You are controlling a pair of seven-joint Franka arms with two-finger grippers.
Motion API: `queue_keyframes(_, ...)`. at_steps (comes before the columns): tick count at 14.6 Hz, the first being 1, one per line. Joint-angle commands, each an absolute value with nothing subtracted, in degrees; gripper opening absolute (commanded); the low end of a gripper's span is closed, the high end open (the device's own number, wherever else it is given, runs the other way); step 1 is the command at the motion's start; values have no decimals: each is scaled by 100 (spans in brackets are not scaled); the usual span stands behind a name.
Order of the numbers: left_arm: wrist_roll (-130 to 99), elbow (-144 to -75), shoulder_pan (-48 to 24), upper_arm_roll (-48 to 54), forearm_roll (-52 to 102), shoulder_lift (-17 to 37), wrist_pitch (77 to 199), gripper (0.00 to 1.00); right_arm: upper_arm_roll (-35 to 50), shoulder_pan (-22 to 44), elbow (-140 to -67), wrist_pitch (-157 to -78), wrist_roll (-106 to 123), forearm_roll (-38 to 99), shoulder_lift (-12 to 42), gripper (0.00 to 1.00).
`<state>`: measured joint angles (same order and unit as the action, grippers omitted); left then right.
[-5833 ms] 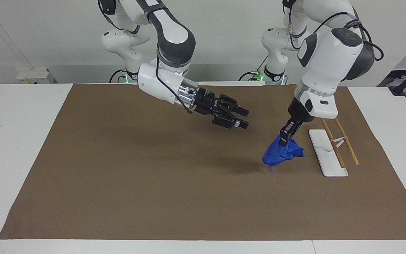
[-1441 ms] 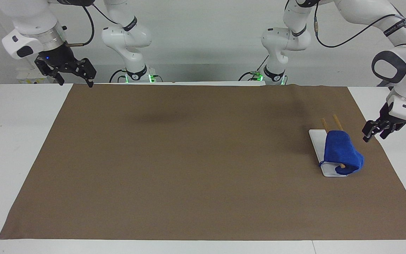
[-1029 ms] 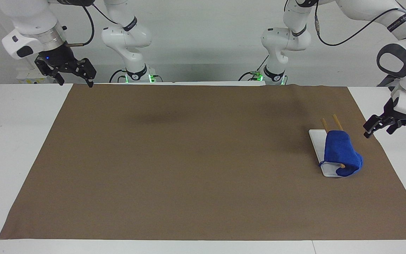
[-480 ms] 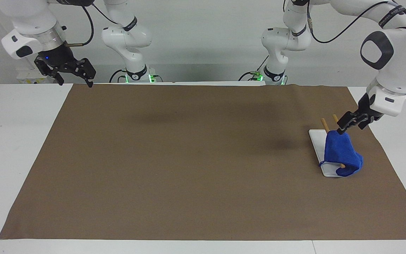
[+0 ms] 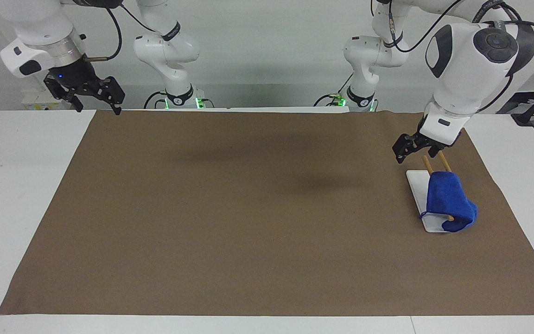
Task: Right arm passes towel to left arm to hang
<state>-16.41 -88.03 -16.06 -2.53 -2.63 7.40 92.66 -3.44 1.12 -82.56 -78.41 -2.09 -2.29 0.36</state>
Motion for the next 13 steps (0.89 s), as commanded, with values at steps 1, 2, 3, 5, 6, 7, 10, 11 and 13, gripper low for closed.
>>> queue_keyframes(1, -1302, -8772, -1582, -290, -325, 686, 9149, 99, -325, 62, -8341, -7866, -79, -237, -44, 100)
queue_keyframes(2, -1135, -8754, -1582, -307, -308, 694, 9167, 99, -325, 70, -8341, -7866, -79, -237, -44, 100)
queue_keyframes(3, -1047, -8710, -1573, -325, -290, 703, 9176, 99, -325, 70, -8341, -7866, -79, -237, -44, 100)
queue_keyframes(5, -1011, -8666, -1565, -343, -290, 712, 9185, 99, -325, 70, -8341, -7866, -79, -237, -44, 100)
queue_keyframes(6, -1002, -8666, -1564, -343, -290, 721, 9193, 99, -325, 70, -8350, -7866, -79, -237, -44, 100)
queue_keyframes(7, -976, -8666, -1564, -343, -290, 729, 9202, 99, -325, 70, -8341, -7866, -79, -237, -44, 100)
queue_keyframes(10, -905, -8666, -1547, -352, -290, 729, 9202, 99, -325, 70, -8350, -7866, -79, -237, -44, 100)
queue_keyframes(11, -905, -8666, -1547, -352, -290, 729, 9202, 99, -325, 70, -8341, -7866, -79, -237, -44, 100)
queue_keyframes(13, -905, -8666, -1547, -343, -281, 729, 9202, 99, -325, 70, -8350, -7866, -79, -237, -44, 100)
